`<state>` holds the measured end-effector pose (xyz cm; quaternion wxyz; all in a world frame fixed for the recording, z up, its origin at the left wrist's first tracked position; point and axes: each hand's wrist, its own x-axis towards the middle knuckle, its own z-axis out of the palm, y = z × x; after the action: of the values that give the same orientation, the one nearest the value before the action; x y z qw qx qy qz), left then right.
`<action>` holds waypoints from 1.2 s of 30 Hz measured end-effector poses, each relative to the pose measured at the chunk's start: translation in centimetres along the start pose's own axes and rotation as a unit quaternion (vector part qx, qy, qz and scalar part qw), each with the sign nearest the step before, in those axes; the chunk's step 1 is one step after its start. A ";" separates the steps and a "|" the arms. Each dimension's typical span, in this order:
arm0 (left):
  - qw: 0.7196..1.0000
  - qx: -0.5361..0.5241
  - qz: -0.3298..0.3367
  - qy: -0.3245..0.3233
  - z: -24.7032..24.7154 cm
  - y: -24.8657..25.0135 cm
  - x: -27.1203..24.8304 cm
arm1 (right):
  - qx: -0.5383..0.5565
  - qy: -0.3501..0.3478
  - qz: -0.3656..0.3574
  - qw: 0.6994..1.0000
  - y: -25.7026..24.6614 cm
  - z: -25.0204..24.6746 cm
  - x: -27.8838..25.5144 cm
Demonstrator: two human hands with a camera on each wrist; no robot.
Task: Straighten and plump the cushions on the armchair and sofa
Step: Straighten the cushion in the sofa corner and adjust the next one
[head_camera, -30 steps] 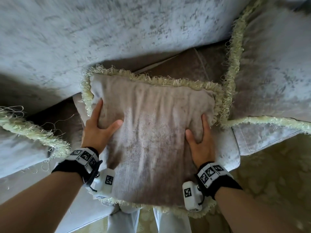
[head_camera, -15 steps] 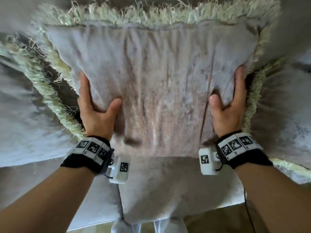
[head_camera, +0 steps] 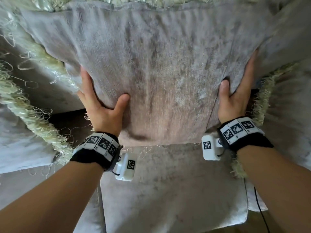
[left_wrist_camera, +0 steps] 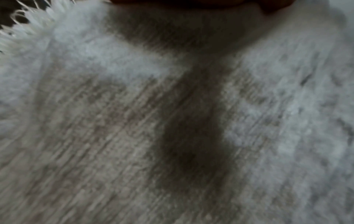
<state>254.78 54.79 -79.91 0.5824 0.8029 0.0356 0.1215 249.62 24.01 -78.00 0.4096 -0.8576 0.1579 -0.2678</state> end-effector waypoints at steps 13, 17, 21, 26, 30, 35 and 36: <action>0.966 0.257 -0.015 0.016 -1.9 7.0 -1.3 | -0.095 -0.074 0.118 0.986 -4.3 -5.5 -0.7; 0.931 0.359 -0.056 -0.034 -2.7 11.3 -2.5 | -0.187 -0.157 0.126 0.962 -7.1 -9.2 -1.4; 0.906 0.384 -0.040 -0.174 -3.4 15.6 -4.0 | -0.251 -0.279 0.127 0.918 -9.3 -13.6 -2.8; 0.808 0.393 0.066 -0.434 -3.5 20.8 -7.2 | -0.316 -0.378 0.170 0.853 -12.1 -19.3 -5.9; 0.669 0.446 0.172 -0.569 -3.3 25.5 -10.8 | -0.337 -0.387 0.204 0.834 -15.1 -24.9 -9.2; 0.645 0.425 0.245 -0.587 -2.6 31.4 -15.1 | -0.372 -0.353 0.220 0.830 -19.5 -31.8 -12.8; 0.634 0.423 0.263 -0.591 -2.6 32.5 -16.1 | -0.380 -0.344 0.218 0.830 -20.2 -33.1 -13.4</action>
<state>235.80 43.57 -50.93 0.0184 0.8370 -0.4815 -0.2592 220.30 22.53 -49.24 0.1270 -0.9255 0.2788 0.2225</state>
